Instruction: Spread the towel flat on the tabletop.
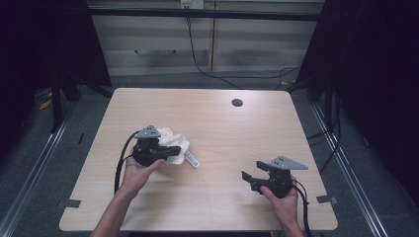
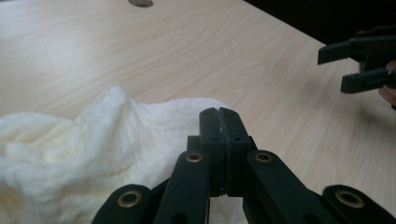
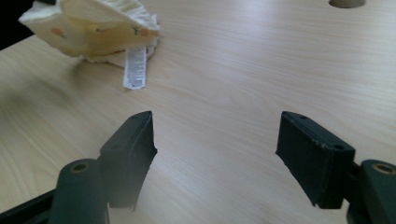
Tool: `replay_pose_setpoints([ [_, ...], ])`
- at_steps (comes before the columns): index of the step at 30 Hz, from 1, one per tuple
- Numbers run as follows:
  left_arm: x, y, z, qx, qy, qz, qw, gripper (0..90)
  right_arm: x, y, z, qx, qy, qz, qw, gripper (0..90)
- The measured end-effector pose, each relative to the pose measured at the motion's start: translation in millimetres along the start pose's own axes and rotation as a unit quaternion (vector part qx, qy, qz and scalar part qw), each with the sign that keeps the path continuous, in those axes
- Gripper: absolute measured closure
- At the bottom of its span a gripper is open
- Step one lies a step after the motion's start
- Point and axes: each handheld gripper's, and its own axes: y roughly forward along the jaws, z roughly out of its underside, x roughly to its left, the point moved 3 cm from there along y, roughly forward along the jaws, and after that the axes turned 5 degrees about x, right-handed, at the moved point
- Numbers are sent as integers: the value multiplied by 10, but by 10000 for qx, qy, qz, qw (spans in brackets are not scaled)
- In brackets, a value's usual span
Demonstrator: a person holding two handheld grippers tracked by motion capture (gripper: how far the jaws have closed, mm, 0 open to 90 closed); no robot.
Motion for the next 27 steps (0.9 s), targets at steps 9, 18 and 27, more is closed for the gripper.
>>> replay_pose_setpoints([
  [9, -72, -196, -266, -200, 204, -13, 9996, 897, 178, 183, -309, -217, -290, -355, 9987, 409],
  [18, -183, -431, -337, -397, 401, 71, 9984, 897, 438, 568, -499, -193, -537, -849, 9948, 496],
  [27, -274, -582, -395, -615, 542, 171, 9965, 897, 537, 1144, -603, 86, -593, -1135, 9917, 448],
])
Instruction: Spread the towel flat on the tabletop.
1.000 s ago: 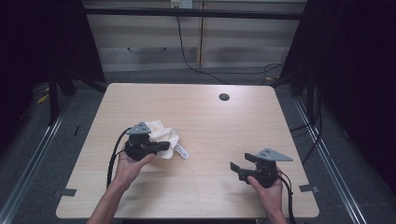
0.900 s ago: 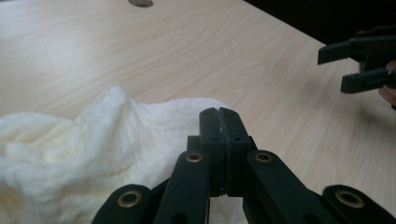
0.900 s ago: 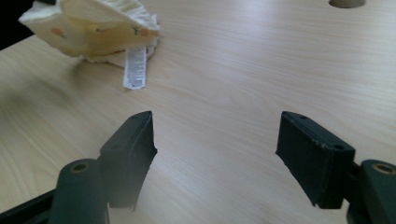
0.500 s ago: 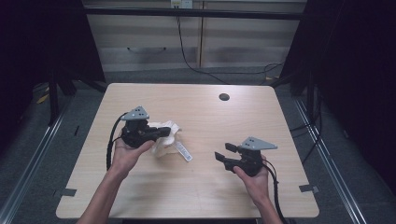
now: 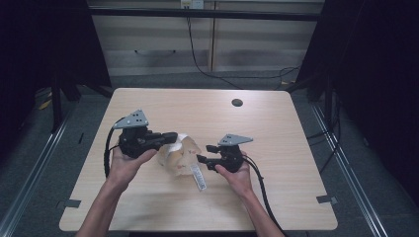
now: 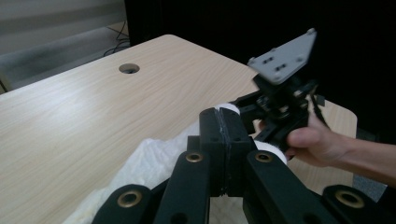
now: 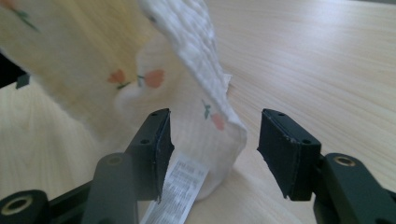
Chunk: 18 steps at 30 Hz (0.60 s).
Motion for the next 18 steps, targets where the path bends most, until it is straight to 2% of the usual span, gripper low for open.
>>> replay_pose_setpoints([
  [2, 0, -11, -1, -25, -7, 10, 10000, 897, -9, 44, 3, 9, 6, -55, 10000, 462],
  [4, 13, -33, 2, -47, -22, 4, 10000, 897, -24, 139, 22, 30, 44, -153, 9999, 538],
  [5, 13, -33, 2, -47, -22, 4, 10000, 897, -24, 139, 22, 30, 44, -153, 9999, 538],
  [6, 33, -52, 11, -60, -43, -23, 10000, 896, -24, 163, 38, 52, 20, -192, 9998, 629],
  [8, 58, -68, 30, -72, -83, -45, 9999, 897, -11, 154, 48, 66, -13, -235, 9997, 728],
  [11, 88, -85, 56, -79, -127, -80, 9999, 897, -4, 107, 39, -7, -14, -256, 9997, 781],
  [12, 120, -102, 86, -87, -182, -117, 9997, 896, -6, 42, 16, -79, -29, -240, 9997, 815],
  [18, 187, -133, 153, -122, -271, -166, 9994, 897, -51, -307, -134, -356, -136, -37, 9993, 842],
])
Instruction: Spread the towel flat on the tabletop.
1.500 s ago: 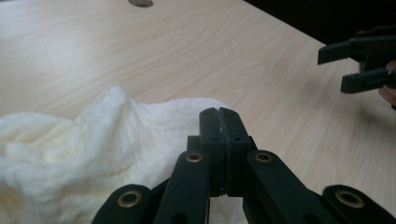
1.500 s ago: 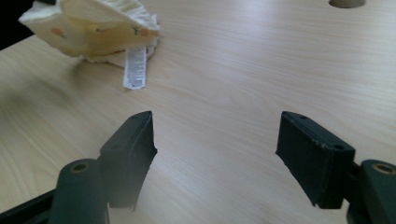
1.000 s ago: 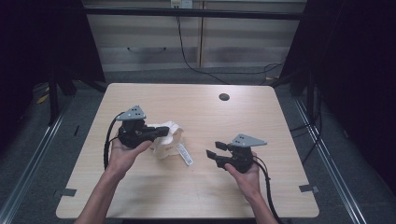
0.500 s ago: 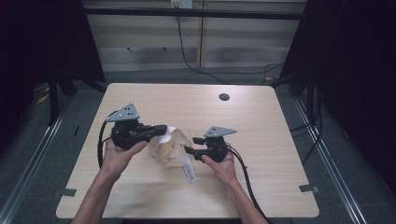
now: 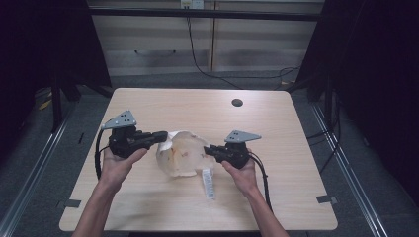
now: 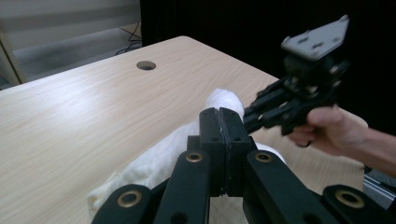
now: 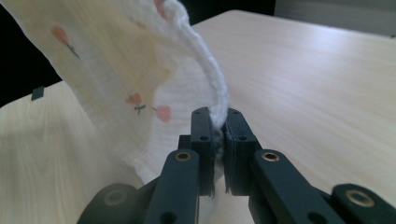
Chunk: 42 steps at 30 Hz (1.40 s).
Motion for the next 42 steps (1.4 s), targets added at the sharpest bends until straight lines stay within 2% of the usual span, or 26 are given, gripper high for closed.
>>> replay_pose_setpoints([
  [1, 0, 0, 0, 0, 0, 0, 10000, 897, 0, 0, 0, 0, 0, 0, 10000, 842],
  [4, 19, 9, 18, 6, -44, 7, 10000, 897, -52, -217, -104, -80, -36, 169, 9998, 852],
  [7, 50, 45, 66, 73, -88, 32, 9999, 897, -86, -348, -140, -115, -41, 258, 9996, 855],
  [9, 70, 90, 113, 143, -150, 102, 9997, 896, -93, -389, -148, -136, -43, 282, 9995, 855],
  [11, 83, 146, 161, 210, -210, 215, 9993, 896, -101, -516, -169, -186, -63, 344, 9992, 857],
  [13, 79, 207, 193, 256, -223, 265, 9991, 896, -99, -557, -176, -194, -87, 368, 9991, 857],
  [14, 71, 238, 203, 266, -211, 320, 9989, 896, -90, -659, -198, -186, -133, 439, 9988, 856],
  [16, 60, 287, 212, 274, -216, 381, 9987, 896, -83, -729, -212, -164, -188, 492, 9985, 854],
  [21, 48, 443, 302, 386, -328, 583, 9970, 895, -111, -793, -191, -53, -161, 565, 9983, 851],
  [22, 60, 477, 337, 412, -325, 596, 9968, 895, -150, -741, -121, 64, -82, 584, 9982, 851],
  [23, 68, 503, 368, 431, -344, 612, 9966, 895, -150, -741, -121, 64, -82, 584, 9982, 851],
  [24, 87, 539, 413, 471, -411, 635, 9960, 894, -189, -676, -52, 177, -21, 604, 9980, 850],
  [27, 162, 650, 562, 634, -578, 627, 9943, 894, -237, -594, 15, 244, 99, 553, 9981, 850],
  [28, 185, 675, 604, 673, -641, 632, 9937, 894, -296, -495, 59, 333, 211, 543, 9977, 849],
  [29, 206, 700, 640, 684, -696, 641, 9932, 894, -296, -495, 59, 333, 211, 543, 9977, 849],
  [30, 250, 747, 711, 784, -764, 628, 9920, 894, -357, -394, 81, 437, 307, 525, 9972, 846],
  [34, 305, 792, 797, 829, -867, 584, 9911, 884, -489, -176, 157, 676, 473, 497, 9954, 845],
  [36, 308, 790, 826, 744, -913, 599, 9912, 844, -511, -139, 173, 692, 510, 508, 9950, 845],
  [37, 296, 779, 823, 721, -860, 565, 9921, 844, -542, -80, 198, 746, 563, 497, 9944, 845],
  [38, 278, 770, 815, 697, -873, 542, 9923, 787, -579, 8, 227, 848, 578, 547, 9932, 845],
  [39, 263, 755, 804, 667, -829, 538, 9929, 787, -579, 8, 227, 848, 578, 547, 9932, 845],
  [42, 205, 701, 760, 579, -705, 485, 9947, 701, -599, 96, 239, 910, 621, 531, 9925, 845],
])
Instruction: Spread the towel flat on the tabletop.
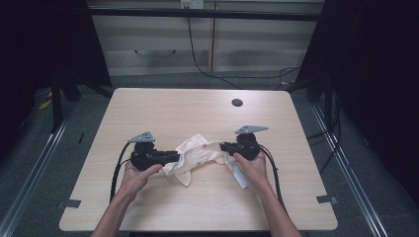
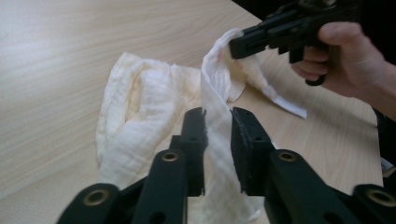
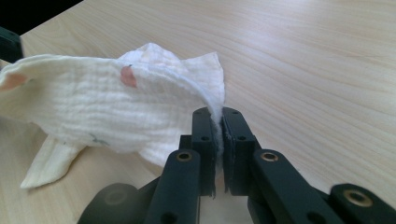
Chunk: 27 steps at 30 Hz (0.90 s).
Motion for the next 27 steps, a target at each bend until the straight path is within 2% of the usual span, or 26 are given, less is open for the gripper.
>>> replay_pose_setpoints([
  [1, -22, -4, 2, -9, 51, 64, 10000, 669, 6, 23, -8, -22, 1, -38, 10000, 845],
  [3, -59, 7, 10, 51, 70, 20, 10000, 645, 9, 25, -10, -17, -2, -30, 10000, 842],
  [5, -125, 17, 13, 1, 103, 71, 9999, 560, 8, 28, -15, 20, 30, -13, 10000, 838],
  [8, -233, 74, 22, 47, 293, 151, 9994, 452, -28, 74, -35, 73, 77, 60, 9999, 836],
  [11, -245, 174, 44, 122, 242, 187, 9995, 435, -48, 120, -45, 100, 119, 72, 9999, 834],
  [13, -232, 235, 70, 177, 154, 180, 9996, 387, -70, 212, -34, 202, 118, 142, 9996, 832],
  [15, -214, 285, 100, 273, 161, 54, 9995, 379, -70, 229, -29, 229, 116, 156, 9995, 832],
  [18, -205, 302, 116, 277, 83, 114, 9995, 333, -90, 274, -5, 274, 173, 188, 9993, 823],
  [22, -211, 302, 115, 255, 134, 50, 9996, 290, -145, 298, 27, 337, 222, 262, 9988, 805],
  [23, -200, 315, 121, 273, 108, -20, 9996, 294, -148, 289, 35, 365, 243, 288, 9986, 796],
  [25, -177, 310, 130, 224, 202, -168, 9994, 338, -148, 265, 42, 351, 252, 265, 9987, 763],
  [27, -161, 266, 117, 89, 321, -407, 9986, 550, -141, 224, 40, 345, 212, 257, 9988, 685],
])
